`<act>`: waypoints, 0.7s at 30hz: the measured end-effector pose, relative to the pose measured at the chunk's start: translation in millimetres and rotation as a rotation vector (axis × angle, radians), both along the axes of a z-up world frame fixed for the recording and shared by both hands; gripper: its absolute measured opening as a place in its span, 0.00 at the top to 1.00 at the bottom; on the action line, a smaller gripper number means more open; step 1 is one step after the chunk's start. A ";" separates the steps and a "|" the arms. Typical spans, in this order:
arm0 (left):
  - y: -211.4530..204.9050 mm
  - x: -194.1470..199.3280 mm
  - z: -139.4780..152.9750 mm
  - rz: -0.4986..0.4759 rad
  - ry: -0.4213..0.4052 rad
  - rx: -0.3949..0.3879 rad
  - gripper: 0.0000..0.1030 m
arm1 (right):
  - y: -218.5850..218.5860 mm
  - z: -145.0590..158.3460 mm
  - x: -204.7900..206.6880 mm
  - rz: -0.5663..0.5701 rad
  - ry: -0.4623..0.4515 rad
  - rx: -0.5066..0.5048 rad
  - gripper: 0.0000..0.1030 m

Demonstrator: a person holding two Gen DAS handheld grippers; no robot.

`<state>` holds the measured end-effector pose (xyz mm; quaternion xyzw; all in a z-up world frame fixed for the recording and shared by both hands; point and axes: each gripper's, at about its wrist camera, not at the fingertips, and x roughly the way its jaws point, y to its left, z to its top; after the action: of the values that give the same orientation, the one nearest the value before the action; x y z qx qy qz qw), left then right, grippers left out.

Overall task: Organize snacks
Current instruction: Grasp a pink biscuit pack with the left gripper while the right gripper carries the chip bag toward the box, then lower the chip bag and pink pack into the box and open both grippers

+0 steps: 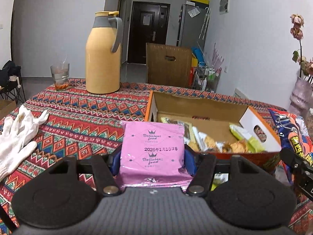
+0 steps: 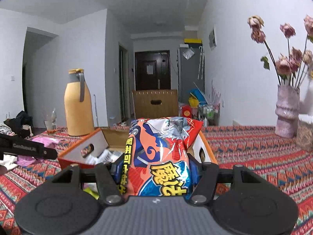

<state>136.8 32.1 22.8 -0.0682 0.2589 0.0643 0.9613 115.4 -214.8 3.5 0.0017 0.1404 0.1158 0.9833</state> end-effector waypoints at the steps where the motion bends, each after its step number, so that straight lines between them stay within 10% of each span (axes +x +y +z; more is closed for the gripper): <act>1: -1.6 1.8 2.9 0.000 -0.001 -0.001 0.39 | 1.2 2.8 2.1 0.003 -0.003 0.000 0.41; 21: -17.8 66.4 27.8 0.042 -0.059 -0.027 0.39 | 23.1 21.9 95.4 -0.043 0.036 -0.003 0.41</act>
<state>203.2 14.3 50.7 -0.0884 0.2298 0.0791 0.9660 210.8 -191.7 25.4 0.0055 0.1581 0.0942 0.9829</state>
